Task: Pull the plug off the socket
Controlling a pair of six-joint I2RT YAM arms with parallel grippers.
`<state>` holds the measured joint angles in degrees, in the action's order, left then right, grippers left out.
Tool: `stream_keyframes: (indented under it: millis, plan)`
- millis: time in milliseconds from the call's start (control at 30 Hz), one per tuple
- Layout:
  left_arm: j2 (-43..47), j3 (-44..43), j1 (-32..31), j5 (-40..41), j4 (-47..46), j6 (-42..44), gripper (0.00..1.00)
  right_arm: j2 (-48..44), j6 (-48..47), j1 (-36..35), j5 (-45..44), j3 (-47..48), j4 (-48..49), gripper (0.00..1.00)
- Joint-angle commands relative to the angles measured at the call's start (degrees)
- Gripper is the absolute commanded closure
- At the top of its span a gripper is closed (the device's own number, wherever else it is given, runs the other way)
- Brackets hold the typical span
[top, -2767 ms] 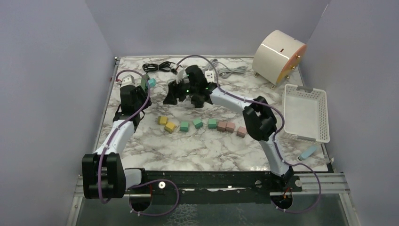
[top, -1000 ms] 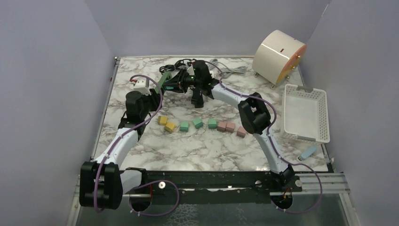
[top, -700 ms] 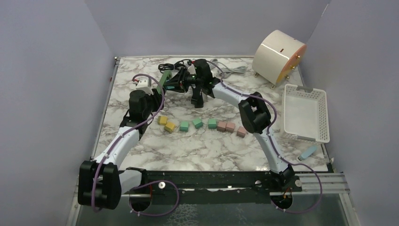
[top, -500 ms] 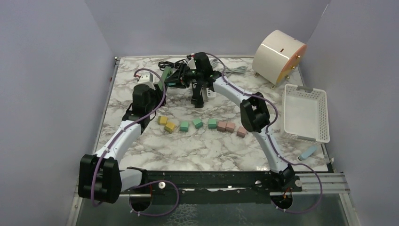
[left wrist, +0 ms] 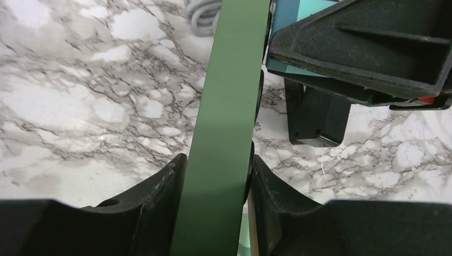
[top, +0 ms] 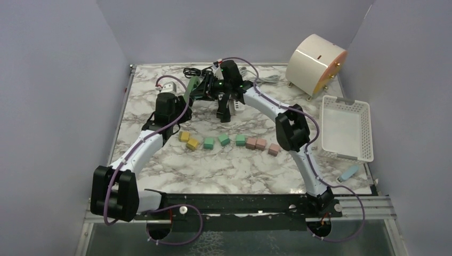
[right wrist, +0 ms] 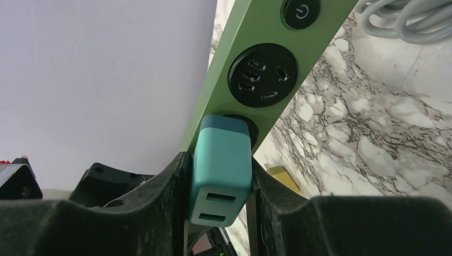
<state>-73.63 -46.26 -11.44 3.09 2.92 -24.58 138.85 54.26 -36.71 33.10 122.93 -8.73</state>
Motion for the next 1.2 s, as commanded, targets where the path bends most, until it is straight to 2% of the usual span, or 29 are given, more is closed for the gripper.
stream_keyframes:
  millis: [0,33,67,100,133,167,233,267,300,333,367,400,433,467,500,533,567,633,667,733,767,833,867,933,967,1033,1067,1133,1167]
  plan:
    - [-1.73,-1.11,6.02,30.03,5.31,-0.29,1.0,-3.7,-13.8,0.01,1.48,5.77,-13.35,0.99]
    - [-1.64,-1.16,6.07,30.04,5.31,-0.36,1.0,-1.64,-18.29,-1.22,-5.14,11.65,-21.59,0.99]
    - [-1.36,-0.93,6.08,30.04,5.24,-0.33,1.0,-2.5,-18.92,-1.01,-1.83,9.54,-20.1,0.99]
    - [-1.11,-0.67,6.08,29.97,5.03,-0.33,1.0,-4.93,-14.1,-0.03,10.16,0.57,-8.41,0.99]
    - [-0.9,-0.33,6.16,29.79,4.61,-0.26,1.0,-6.81,-3.25,0.86,19.21,-10.42,13.28,0.99]
    - [-0.77,-0.11,6.2,29.59,4.25,-0.24,1.0,-7.11,3.24,1.16,20.47,-15.03,21.06,0.99]
    - [-0.73,-0.31,6.42,29.27,4.53,-0.48,1.0,-3.83,-15.06,-0.92,0.56,0.88,-13.16,0.99]
    - [-0.71,-0.4,6.5,29.25,4.65,-0.66,1.0,-3.21,-21.4,-2.25,-6.46,5.44,-21.62,0.99]
    - [-0.65,-0.26,6.52,29.11,4.78,-0.67,1.0,-5.03,-21.96,-1.68,1.33,0.42,-17.21,0.99]
    - [-0.57,-0.11,6.59,28.89,4.7,-0.69,1.0,-7.94,-14.21,-0.24,14.06,-10.46,0.18,0.99]
    - [-0.63,-0.15,6.59,28.7,4.59,-0.7,1.0,-9.66,-3.48,0.68,18.21,-20.02,17.54,0.99]
    - [-0.71,-0.27,6.61,28.59,4.51,-0.7,1.0,-9.41,-6.23,0.38,9.83,-16.25,5.04,0.99]
    - [-0.77,-0.5,6.68,28.55,4.57,-0.72,1.0,-7.58,-18.55,-2.08,-7.06,-5.18,-15.29,0.99]
    - [-0.88,-0.65,6.82,28.61,4.94,-1.07,1.0,-6.71,-26.07,-4.99,-18.88,1.88,-25.3,0.99]
    - [-0.86,-0.57,6.91,28.57,5.07,-1.15,1.0,-7.95,-29.07,-5.33,-15.61,1.03,-24.15,0.99]
    - [-0.82,-0.44,6.96,28.21,5.0,-1.3,1.0,-10.87,-26.47,-3.46,-2.88,-7.02,-14.9,0.99]
    - [-0.79,-0.41,7.07,27.86,4.73,-1.34,1.0,-12.94,-20.36,-2.11,2.29,-14.28,-4.34,0.99]
    - [-0.96,-0.64,7.13,27.59,4.48,-1.27,1.0,-11.98,-25.2,-3.58,-14.25,-8.74,-17.68,0.99]
    - [-0.95,-0.75,7.23,27.72,4.79,-1.31,1.0,-11.26,-26.8,-4.23,-16.68,-5.62,-19.65,0.99]
    - [-0.47,-0.26,7.4,27.7,4.52,-1.27,1.0,-13.59,-14.39,-0.28,9.3,-20.57,4.64,0.99]
    - [-0.13,-0.04,7.4,27.49,4.01,-1.08,1.0,-14.02,-8.71,1.04,13.22,-23.4,7.73,0.99]
    - [0.14,-0.16,7.59,27.45,3.62,-0.59,1.0,-11.47,-23.41,-1.81,-8.93,-8.58,-18.59,0.99]
    - [0.21,-0.42,7.83,27.49,3.9,-0.56,1.0,-10.81,-26.75,-3.6,-14.13,-6.7,-20.88,0.99]
    - [0.74,-0.25,8.15,26.96,3.24,-0.39,1.0,-14.05,-14.87,-0.24,10.31,-21.65,3.74,0.99]
    - [0.96,-0.08,8.41,26.23,2.54,-0.38,1.0,-15.13,-8.47,0.86,12.94,-25.55,8.89,0.99]
    - [1.03,-0.71,8.9,24.98,2.04,-0.58,1.0,-13.55,-20.0,-0.77,-3.29,-15.72,-10.87,0.99]
    - [1.02,-1.4,9.04,24.75,2.37,-0.7,1.0,-13.99,-22.08,-1.57,-5.79,-15.23,-11.93,0.99]
    - [1.11,-2.69,9.2,24.55,2.0,-0.53,1.0,-16.21,-10.06,0.61,13.88,-27.27,12.35,0.99]
    - [1.07,-3.13,9.24,24.34,1.06,-0.14,1.0,-16.19,-5.27,1.18,17.88,-29.8,18.64,0.99]
